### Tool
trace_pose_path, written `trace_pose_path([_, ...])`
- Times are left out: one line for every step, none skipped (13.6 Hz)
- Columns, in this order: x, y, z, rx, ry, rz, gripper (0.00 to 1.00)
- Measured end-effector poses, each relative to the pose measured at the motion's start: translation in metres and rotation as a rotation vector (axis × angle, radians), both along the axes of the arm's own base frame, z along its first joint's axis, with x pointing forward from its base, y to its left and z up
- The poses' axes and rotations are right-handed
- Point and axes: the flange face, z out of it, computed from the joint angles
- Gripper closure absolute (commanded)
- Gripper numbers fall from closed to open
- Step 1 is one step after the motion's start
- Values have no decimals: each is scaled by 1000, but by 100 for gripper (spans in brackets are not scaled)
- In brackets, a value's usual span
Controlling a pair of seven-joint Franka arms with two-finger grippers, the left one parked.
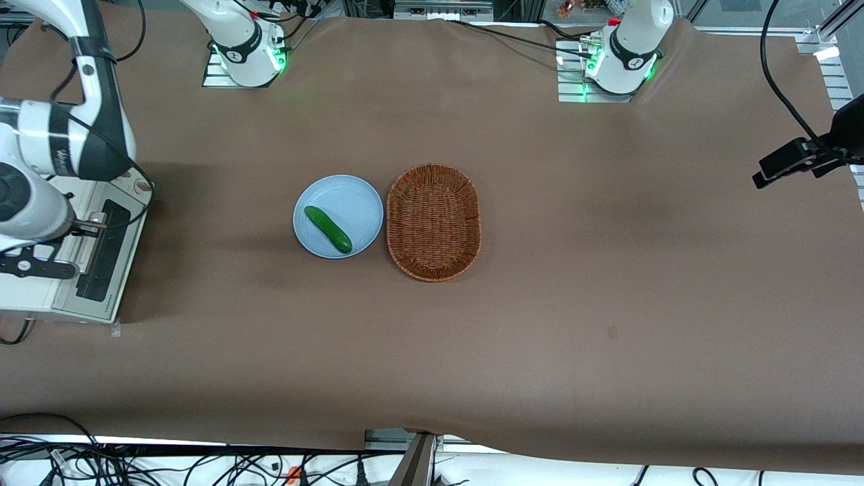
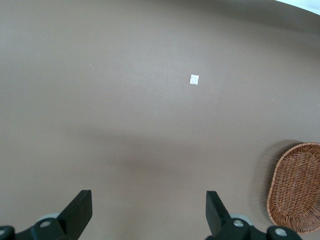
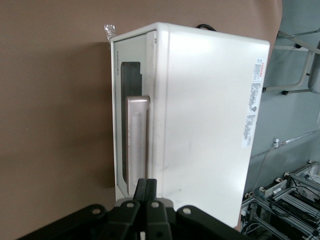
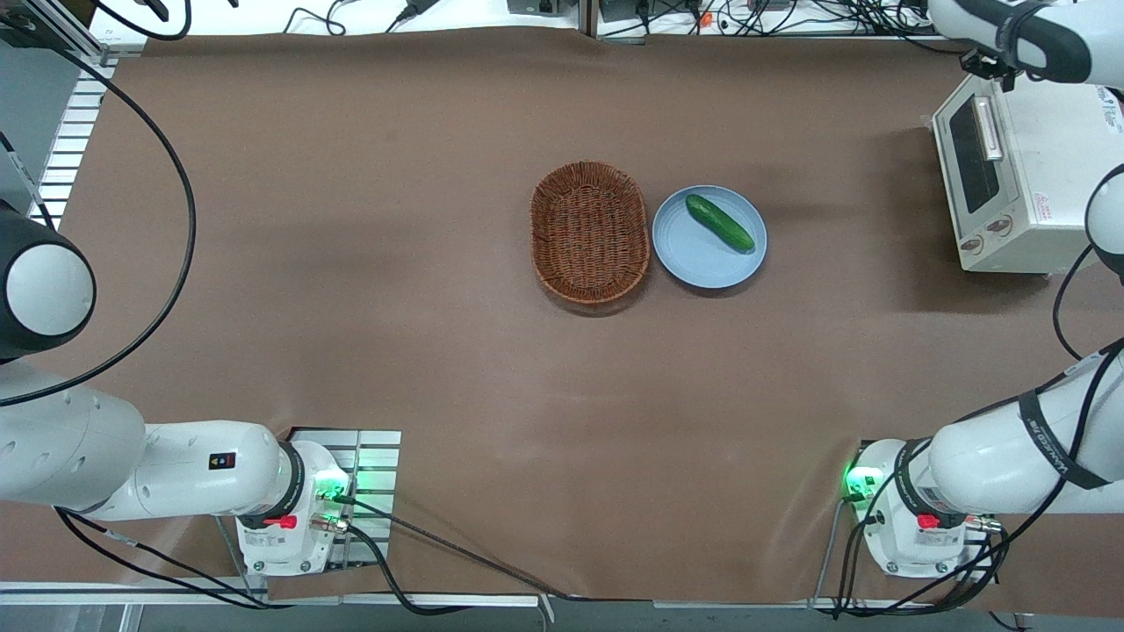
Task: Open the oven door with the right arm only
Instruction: 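Move the right gripper down to the white oven's door handle, then close the right gripper on the oven door handle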
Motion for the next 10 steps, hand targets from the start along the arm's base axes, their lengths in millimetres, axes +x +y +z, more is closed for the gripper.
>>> trace_pose_path([0, -1, -11, -9, -5, 3, 100])
trace_pose_path([-1, -4, -21, -14, -8, 0, 100])
trace_pose_path([-3, -8, -29, -16, -12, -12, 100])
trace_pose_path([-5, -10, -36, -18, -12, -22, 100])
trace_pose_path([-7, -12, -42, -24, -9, -26, 100])
trace_pose_path([-9, -14, -47, -32, -8, -27, 100])
trace_pose_path([-10, -15, -50, -37, -5, -29, 100])
trace_pose_path([-11, -17, -52, -40, -3, -31, 100])
trace_pose_path([-11, -19, -53, -42, -2, -34, 100])
trace_pose_path([-11, -21, -54, -44, -1, -39, 100])
